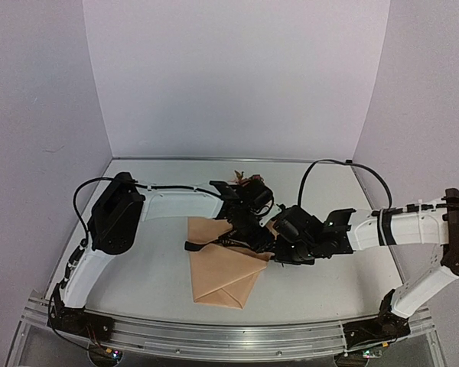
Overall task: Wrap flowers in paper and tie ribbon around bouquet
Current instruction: Cross the ribbon over the folded bouquet.
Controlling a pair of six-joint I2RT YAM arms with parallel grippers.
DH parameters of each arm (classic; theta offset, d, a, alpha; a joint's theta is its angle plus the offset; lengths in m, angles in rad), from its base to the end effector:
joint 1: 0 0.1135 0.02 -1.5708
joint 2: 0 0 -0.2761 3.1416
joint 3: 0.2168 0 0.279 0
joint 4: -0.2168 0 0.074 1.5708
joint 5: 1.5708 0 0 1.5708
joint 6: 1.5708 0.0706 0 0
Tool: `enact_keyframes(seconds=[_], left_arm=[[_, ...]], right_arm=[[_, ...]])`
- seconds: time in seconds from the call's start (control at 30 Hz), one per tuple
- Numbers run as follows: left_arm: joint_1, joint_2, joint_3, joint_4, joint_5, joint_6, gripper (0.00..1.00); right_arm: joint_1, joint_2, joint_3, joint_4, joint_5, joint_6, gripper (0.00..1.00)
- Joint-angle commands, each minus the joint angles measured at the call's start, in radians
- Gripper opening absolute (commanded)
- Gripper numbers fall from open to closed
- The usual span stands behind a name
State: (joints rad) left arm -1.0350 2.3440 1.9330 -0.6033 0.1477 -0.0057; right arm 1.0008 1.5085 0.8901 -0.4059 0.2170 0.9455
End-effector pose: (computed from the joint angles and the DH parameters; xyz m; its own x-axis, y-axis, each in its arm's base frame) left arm 0.2783 -0.4890 0.1351 -0.4386 0.7276 -0.5275 0.8877 0.4423 -0.1280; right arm 0.1930 0.2729 0.1579 -0.8875 0.0826 -0.4533 -0.0721 0.9468 0.3137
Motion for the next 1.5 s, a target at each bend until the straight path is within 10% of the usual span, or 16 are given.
enact_keyframes(seconds=[0.0, 0.17, 0.53, 1.47], left_arm=[[-0.019, 0.037, 0.043, -0.014, -0.146, 0.033, 0.69], [-0.020, 0.025, 0.007, 0.032, -0.205, 0.020, 0.58], [0.001, -0.058, -0.068, 0.120, -0.153, -0.023, 0.02], [0.120, -0.258, -0.280, 0.212, 0.427, -0.149, 0.00]], right_arm=[[0.020, -0.007, -0.007, 0.019, 0.061, 0.024, 0.00], [0.027, -0.010, -0.026, 0.021, 0.086, 0.044, 0.00], [0.025, 0.029, 0.010, 0.023, 0.103, 0.028, 0.00], [-0.103, 0.234, 0.173, 0.125, 0.243, 0.196, 0.00]])
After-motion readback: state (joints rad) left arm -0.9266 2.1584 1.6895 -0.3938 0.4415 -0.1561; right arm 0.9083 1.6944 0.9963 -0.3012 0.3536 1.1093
